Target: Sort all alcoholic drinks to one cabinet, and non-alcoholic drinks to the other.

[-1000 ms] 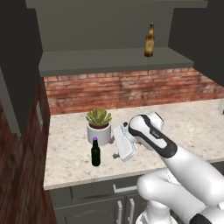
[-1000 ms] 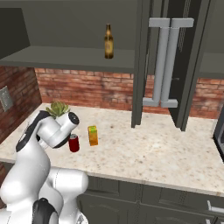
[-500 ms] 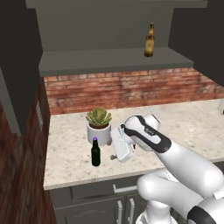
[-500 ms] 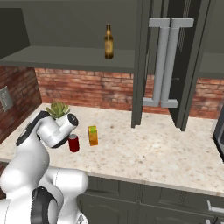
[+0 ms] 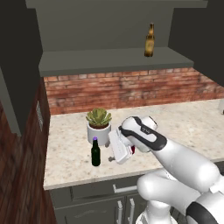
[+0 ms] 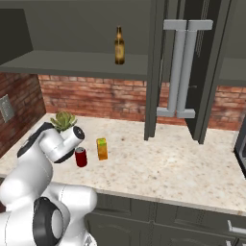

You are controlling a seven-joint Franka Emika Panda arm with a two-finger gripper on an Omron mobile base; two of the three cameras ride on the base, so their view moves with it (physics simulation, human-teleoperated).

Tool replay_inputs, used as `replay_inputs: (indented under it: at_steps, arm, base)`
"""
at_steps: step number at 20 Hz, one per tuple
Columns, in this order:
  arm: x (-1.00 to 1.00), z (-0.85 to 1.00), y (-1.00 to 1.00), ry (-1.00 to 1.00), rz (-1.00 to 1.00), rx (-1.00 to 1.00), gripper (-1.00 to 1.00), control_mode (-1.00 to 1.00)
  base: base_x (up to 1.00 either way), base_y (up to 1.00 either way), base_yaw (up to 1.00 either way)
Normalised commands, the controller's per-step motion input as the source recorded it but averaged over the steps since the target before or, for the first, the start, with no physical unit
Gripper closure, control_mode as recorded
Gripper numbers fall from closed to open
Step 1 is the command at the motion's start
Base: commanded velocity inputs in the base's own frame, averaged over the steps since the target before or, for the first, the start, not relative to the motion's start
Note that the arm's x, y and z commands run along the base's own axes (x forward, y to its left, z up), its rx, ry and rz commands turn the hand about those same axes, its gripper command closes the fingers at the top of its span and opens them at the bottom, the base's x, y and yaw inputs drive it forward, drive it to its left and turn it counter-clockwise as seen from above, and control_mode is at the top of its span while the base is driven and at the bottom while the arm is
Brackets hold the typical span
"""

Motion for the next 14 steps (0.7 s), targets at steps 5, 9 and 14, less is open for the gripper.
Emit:
replay_inputs:
  at_steps: [5,9,14]
  arm:
    - [0.11,-0.08,0.23,0.00,0.00,0.00,-1.00,-1.00]
    - [0.14,-0.16,0.09,0.00,0.00,0.00,-1.00,-1.00]
    - [0.31,-0.09,0.05,0.00,-0.02,0.00,-1.00,-1.00]
  base:
    - [0.00,0.00,0.00]
    - [0.00,0.00,0.00]
    - [0.00,0.00,0.00]
